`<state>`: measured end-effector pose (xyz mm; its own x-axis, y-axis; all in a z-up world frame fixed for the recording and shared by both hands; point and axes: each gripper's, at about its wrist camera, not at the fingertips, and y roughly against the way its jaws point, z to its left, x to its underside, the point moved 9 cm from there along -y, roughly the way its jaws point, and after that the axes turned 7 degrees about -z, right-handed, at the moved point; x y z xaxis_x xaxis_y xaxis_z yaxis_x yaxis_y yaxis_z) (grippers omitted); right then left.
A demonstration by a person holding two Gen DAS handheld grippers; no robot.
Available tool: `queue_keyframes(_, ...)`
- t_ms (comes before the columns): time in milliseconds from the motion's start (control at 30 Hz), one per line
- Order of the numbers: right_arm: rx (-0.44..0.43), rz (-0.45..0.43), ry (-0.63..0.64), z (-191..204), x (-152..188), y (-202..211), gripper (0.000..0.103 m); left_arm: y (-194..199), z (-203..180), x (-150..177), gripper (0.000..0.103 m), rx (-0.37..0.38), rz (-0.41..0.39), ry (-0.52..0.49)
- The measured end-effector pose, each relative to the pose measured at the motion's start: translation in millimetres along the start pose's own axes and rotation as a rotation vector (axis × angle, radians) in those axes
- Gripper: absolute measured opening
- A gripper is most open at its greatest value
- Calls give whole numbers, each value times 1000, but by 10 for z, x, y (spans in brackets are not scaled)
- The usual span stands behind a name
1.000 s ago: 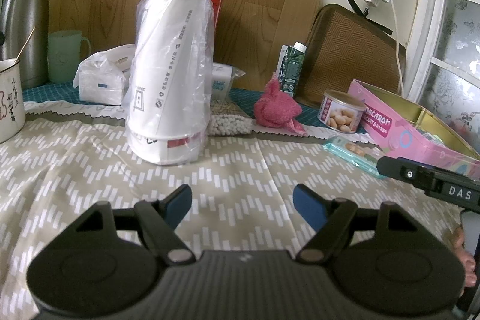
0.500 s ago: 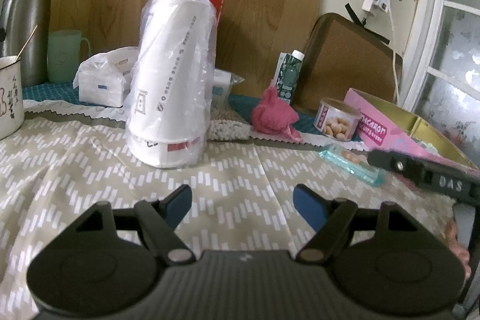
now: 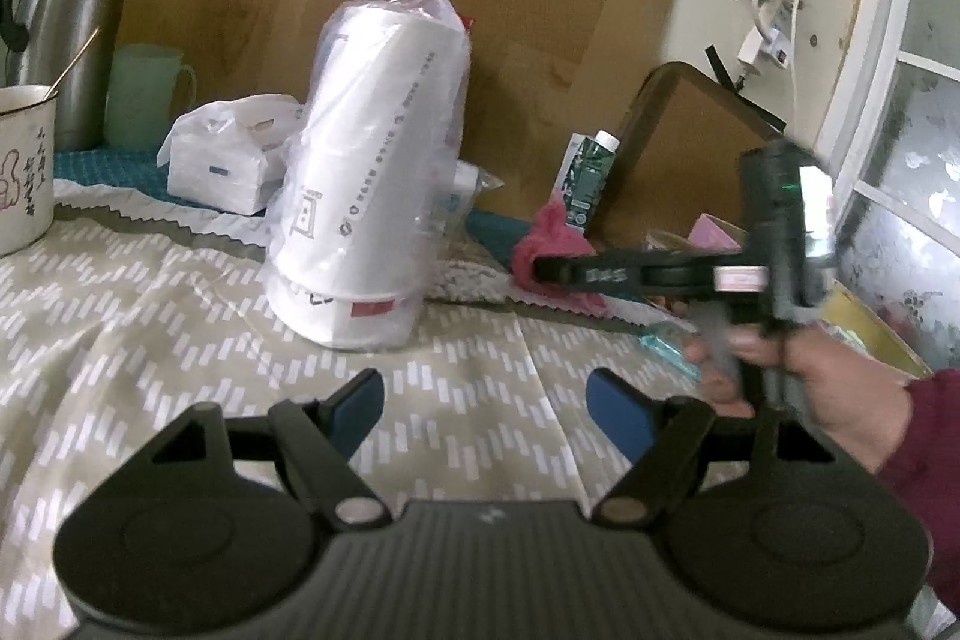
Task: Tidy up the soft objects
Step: 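Move the right gripper to the pink plush rabbit and grasp it, then carry the pink plush rabbit into the pink tin box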
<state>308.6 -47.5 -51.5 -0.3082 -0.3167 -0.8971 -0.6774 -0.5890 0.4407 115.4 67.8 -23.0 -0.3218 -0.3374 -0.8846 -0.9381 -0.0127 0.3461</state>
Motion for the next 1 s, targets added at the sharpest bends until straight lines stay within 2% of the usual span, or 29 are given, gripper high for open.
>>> queue_keyframes(33,-3,31,-8,-10,39,-99,67,10,16,-2,77,-1,-3,5)
queue_keyframes(67,-22,60,-29,-18,74,-150,48,12,19,-6,77,-2,-7,9)
queue_keyframes(100,-33,79,-55,-29,88,-161,49,15,31,-7,77,-1,-9,13)
queue_keyframes(200,-69,60,-62,46,83,41,48,2,45,-3,77,4,-3,27)
queue_keyframes(400,-178,59,23,428,401,843,48,30,32,-1,77,33,-6,38)
queue_keyframes(467,-197,57,26,507,558,1153,49,45,-18,3,89,63,-4,27)
queue_keyframes(600,-184,9,7,578,711,1631,49,61,-158,37,89,98,22,6)
queue_keyframes(733,-141,-32,-30,486,812,1947,49,31,-551,170,89,252,114,103)
queue_keyframes(800,-121,-29,-51,413,880,2023,49,19,-836,224,91,293,137,59)
queue_keyframes(867,-96,-17,-53,359,954,2061,50,2,-1138,261,101,336,158,6)
queue_keyframes(1000,-88,3,-50,325,1084,2084,52,-140,-1536,429,101,364,232,-60)
